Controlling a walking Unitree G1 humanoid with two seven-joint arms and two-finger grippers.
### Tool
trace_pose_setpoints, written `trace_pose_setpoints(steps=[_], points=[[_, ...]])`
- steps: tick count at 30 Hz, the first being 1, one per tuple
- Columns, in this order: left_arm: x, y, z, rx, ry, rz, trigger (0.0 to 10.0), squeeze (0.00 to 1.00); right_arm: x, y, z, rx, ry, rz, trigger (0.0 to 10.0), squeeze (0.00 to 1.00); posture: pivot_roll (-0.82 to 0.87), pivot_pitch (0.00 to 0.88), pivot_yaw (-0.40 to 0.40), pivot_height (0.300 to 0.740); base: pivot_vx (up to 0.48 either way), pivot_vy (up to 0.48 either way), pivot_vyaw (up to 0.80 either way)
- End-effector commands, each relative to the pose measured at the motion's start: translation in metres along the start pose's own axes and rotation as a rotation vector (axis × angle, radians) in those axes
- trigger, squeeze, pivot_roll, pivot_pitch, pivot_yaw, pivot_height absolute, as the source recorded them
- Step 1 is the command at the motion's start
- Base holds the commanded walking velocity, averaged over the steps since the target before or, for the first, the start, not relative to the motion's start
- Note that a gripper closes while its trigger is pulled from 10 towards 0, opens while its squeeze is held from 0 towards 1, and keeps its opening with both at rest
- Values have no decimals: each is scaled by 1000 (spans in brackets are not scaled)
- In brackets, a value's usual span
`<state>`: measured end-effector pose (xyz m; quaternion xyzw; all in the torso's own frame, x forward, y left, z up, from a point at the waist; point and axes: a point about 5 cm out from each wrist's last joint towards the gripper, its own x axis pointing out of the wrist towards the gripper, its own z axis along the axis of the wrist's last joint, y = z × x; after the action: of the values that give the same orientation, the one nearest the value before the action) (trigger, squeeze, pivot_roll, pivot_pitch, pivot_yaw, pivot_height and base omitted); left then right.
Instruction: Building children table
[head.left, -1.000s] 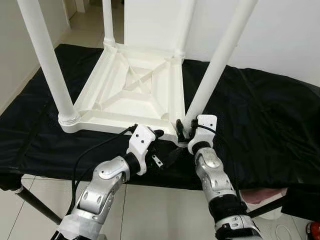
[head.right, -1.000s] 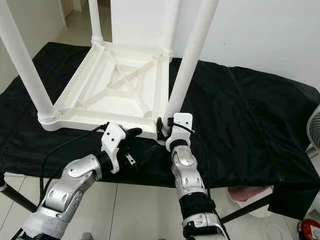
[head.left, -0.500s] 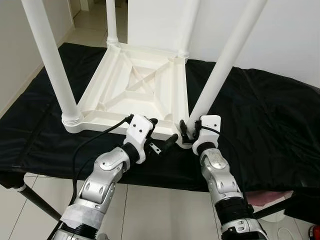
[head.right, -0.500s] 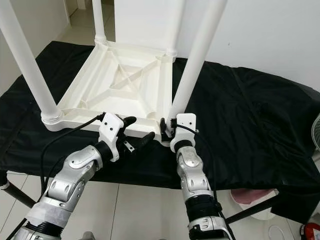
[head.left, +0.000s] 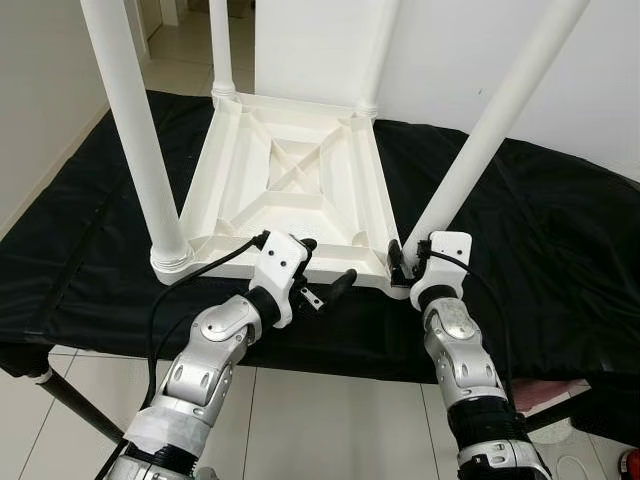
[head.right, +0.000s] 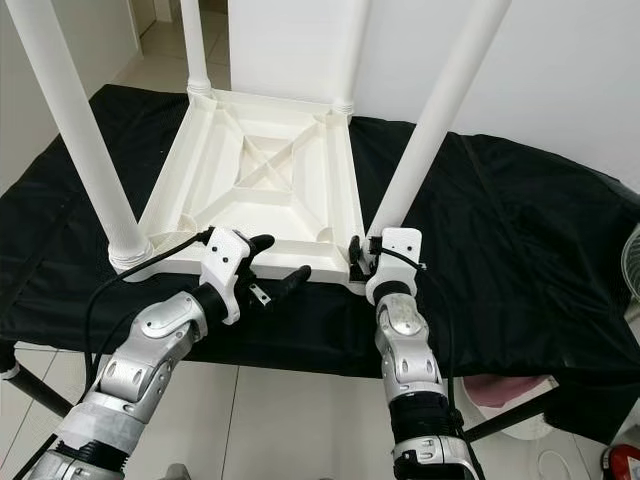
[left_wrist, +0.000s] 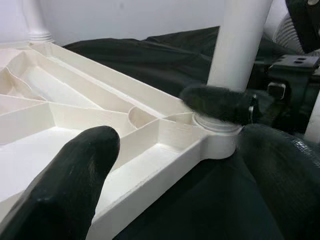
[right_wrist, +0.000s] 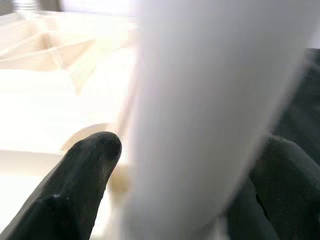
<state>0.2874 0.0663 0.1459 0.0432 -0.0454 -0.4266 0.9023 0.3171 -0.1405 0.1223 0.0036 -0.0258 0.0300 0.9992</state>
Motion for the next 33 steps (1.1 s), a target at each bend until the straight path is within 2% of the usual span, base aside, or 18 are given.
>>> trace_pose_setpoints(steps=[1,5,11,14,17,20,25,28,33], points=[[7,-3,0,23,1,-22,10000,0,-5,3,0,18,-17,26,10000,0,-3,0,-93,740,0,0,0],[11,-4,-1,46,5,-55,10000,0,-11,9,2,38,-57,64,10000,0,-1,0,-93,740,0,0,0],[12,-3,-2,63,20,-81,10000,0,-19,10,0,45,-64,72,10000,0,-10,0,-83,740,0,0,0],[13,2,-8,94,66,-78,10000,0,-31,3,-4,38,-59,64,10000,0,-24,0,-74,740,0,0,0],[15,7,-12,107,101,-46,10000,0,-36,-1,-3,39,-73,69,10000,0,-30,0,-70,740,0,0,0],[15,8,-12,110,103,-43,10000,0,-37,-1,-3,40,-74,71,10000,0,-30,0,-70,740,0,0,0],[18,10,-13,107,95,-66,10000,0,-48,-8,-1,28,-91,85,10000,0,-51,0,-56,740,0,0,0],[19,15,-12,127,103,-65,10000,0,-56,-14,-3,-4,-76,94,10000,0,-51,0,-57,740,0,0,0],[21,24,-9,102,104,-42,10000,0,-58,-17,-3,3,-73,84,10000,0,-54,0,-52,740,0,0,0]])
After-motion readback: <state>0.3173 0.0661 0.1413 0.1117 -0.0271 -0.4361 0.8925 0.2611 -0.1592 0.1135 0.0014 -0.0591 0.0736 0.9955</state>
